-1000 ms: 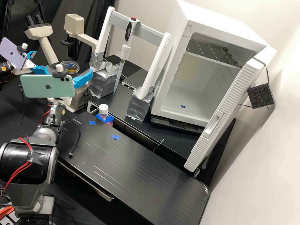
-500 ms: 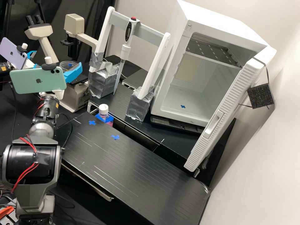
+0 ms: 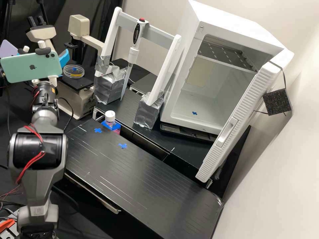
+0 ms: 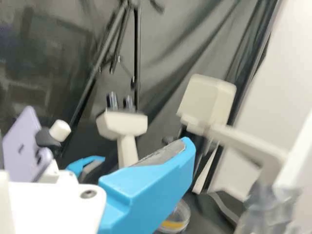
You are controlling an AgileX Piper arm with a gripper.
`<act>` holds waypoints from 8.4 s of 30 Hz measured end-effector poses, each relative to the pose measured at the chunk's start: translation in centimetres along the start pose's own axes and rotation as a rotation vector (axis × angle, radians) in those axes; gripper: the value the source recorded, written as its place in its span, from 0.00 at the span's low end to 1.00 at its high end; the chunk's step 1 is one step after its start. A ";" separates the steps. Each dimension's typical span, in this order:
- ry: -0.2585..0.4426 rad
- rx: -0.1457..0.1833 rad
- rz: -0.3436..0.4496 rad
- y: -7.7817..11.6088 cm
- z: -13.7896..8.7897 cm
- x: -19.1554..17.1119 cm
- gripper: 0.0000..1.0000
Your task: Move the petri dish to the bench
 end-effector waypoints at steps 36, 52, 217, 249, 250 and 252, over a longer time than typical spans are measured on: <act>-0.052 0.250 -0.004 3.7 2.2 -1.6 1.00; -0.234 0.187 -0.043 2.8 5.4 4.0 1.00; -0.508 0.241 -0.257 -2.3 12.6 18.8 0.00; -0.480 0.307 -0.255 0.3 9.9 14.1 0.00; -0.478 0.306 -0.252 0.3 9.9 13.9 0.00; -0.472 0.300 -0.241 0.3 9.8 13.2 0.00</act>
